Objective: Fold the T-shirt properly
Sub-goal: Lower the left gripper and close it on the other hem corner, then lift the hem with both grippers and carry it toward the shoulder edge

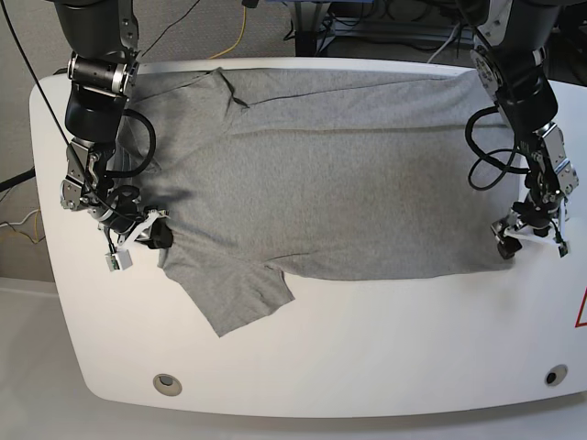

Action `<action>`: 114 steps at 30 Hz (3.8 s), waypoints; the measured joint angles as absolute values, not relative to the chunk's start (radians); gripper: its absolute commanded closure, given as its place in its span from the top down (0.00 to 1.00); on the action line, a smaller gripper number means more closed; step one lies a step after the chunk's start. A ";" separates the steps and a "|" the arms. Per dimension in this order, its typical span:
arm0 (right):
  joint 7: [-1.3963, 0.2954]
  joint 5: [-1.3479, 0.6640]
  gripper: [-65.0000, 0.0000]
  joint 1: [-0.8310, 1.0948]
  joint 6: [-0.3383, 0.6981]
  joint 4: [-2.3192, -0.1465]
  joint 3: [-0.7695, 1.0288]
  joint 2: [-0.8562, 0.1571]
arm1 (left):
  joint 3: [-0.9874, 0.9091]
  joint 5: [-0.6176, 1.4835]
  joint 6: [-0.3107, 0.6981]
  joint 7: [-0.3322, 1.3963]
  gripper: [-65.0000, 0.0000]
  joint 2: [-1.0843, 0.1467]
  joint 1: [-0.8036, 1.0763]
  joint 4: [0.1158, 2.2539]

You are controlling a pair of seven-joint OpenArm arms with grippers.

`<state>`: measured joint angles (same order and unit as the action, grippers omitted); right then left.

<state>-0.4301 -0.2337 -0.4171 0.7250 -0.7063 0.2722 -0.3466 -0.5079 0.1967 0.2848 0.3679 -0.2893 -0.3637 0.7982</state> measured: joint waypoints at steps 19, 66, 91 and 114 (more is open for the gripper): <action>-0.440 -0.234 0.14 -0.418 0.723 -0.706 0.274 -0.347 | -0.485 0.204 0.336 0.300 0.83 -0.253 -0.398 0.737; -0.441 -0.237 0.14 -0.417 0.723 -0.706 0.274 -0.347 | -0.444 0.214 0.413 0.336 0.04 -0.245 -0.374 0.741; -0.585 -0.225 0.03 -0.327 0.707 -0.928 0.276 -0.343 | -0.443 0.196 0.405 0.484 0.04 -0.250 -0.273 0.987; -0.757 -0.180 0.00 -0.279 0.703 -1.085 0.355 -0.332 | -0.444 0.200 0.412 0.486 0.04 -0.242 -0.245 0.989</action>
